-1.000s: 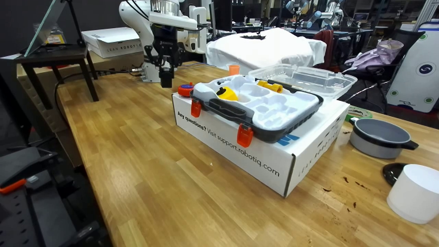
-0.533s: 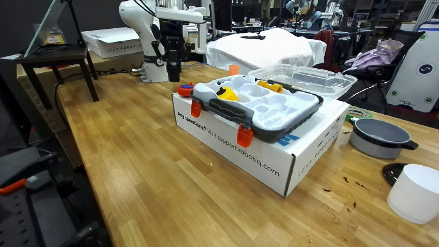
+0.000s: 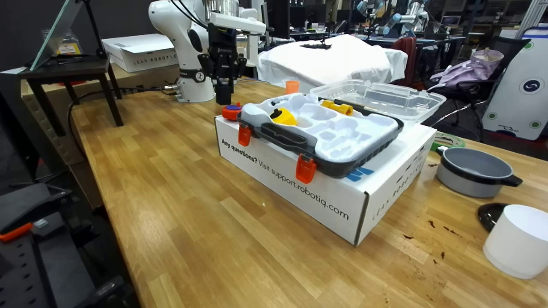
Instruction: Pick up the black object from the left side of the table and place it on the white box
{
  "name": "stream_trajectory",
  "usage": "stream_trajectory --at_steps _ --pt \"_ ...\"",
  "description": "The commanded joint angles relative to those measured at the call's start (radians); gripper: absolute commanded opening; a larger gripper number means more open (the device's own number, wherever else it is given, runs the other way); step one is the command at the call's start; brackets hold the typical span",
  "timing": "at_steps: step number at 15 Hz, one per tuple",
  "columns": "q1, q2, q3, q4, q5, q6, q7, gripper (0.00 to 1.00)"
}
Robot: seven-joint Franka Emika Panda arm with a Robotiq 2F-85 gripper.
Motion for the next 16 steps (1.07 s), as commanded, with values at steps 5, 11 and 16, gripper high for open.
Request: stream_trajectory --at_steps 5,11,16 --pt "0.003 0.003 -0.001 0.007 0.002 -0.006 -0.004 0.39" --pt "0.007 0.002 -0.014 0.022 -0.026 -0.030 -0.019 0.14" --pt "-0.008 0.000 -0.046 0.053 -0.080 -0.036 -0.071 0.14"
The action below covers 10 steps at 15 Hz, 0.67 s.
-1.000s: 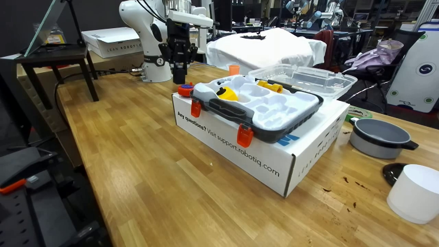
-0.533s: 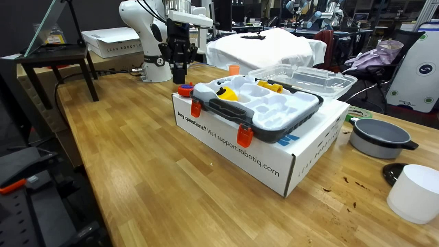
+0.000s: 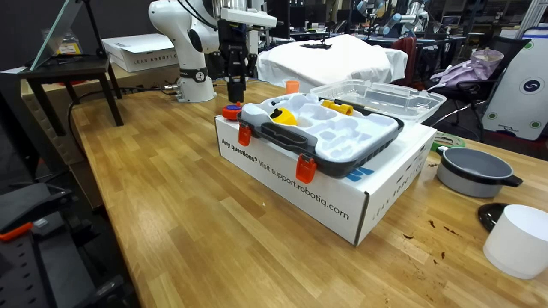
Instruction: Pick up the black object from the left side of the table and place it on the white box
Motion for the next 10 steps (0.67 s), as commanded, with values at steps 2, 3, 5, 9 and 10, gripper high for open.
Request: stream_trajectory --at_steps 2,3,5,9,10 --pt "-0.013 0.001 -0.026 0.043 -0.033 -0.031 -0.054 0.14" --pt "-0.018 0.002 -0.032 0.051 -0.031 -0.029 -0.058 0.14" --pt "-0.023 0.004 -0.043 0.064 -0.031 -0.028 -0.056 0.14" --pt "-0.044 0.008 -0.061 0.079 -0.017 -0.019 -0.040 0.14" --pt "-0.051 0.006 -0.062 0.079 -0.011 -0.020 -0.037 0.14"
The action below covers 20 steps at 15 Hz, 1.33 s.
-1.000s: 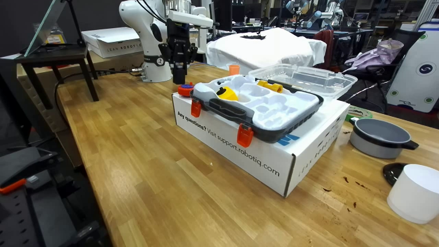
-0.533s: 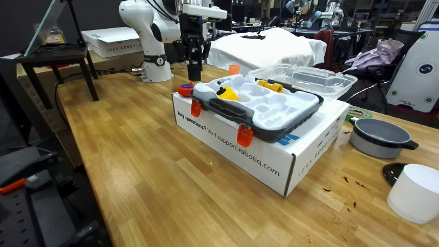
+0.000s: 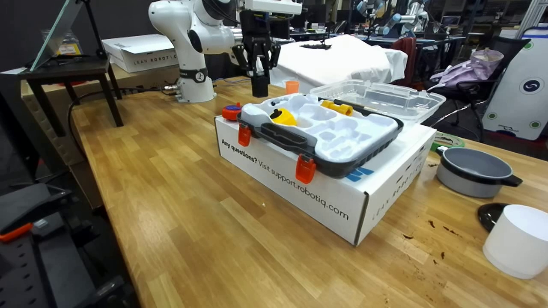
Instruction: Pick up the black object from the left side of the table and place it on the white box
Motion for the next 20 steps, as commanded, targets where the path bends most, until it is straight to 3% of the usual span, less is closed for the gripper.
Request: stream_trajectory --at_steps 1,12,14,15,16,20 --pt "-0.024 0.007 0.002 0.025 0.017 -0.021 0.001 0.14" --pt "-0.096 0.108 0.007 0.108 0.085 -0.029 -0.050 0.14" --pt "-0.098 0.114 0.008 0.120 0.091 -0.040 -0.057 0.31" --pt "-0.097 0.116 0.007 0.125 0.093 -0.044 -0.059 0.64" --pt "-0.098 0.118 0.007 0.128 0.095 -0.047 -0.060 0.65" --pt "-0.099 0.140 0.009 0.137 0.098 -0.043 -0.062 0.91"
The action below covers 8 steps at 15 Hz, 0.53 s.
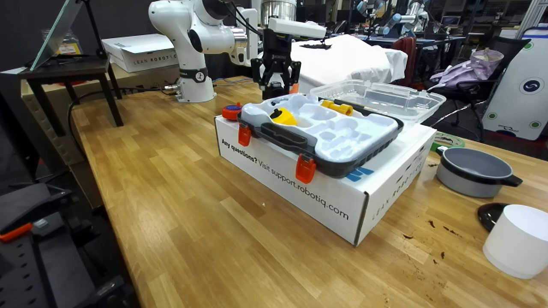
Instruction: Pick up the black object from the left side of the table and place it on the white box
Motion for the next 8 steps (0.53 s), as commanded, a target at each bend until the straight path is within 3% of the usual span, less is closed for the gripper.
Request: stream_trajectory --at_steps 1,8 --pt "-0.016 0.028 0.015 0.040 0.018 -0.015 -0.034 0.98" --pt "-0.013 0.029 0.015 0.043 0.012 0.002 -0.037 1.00"
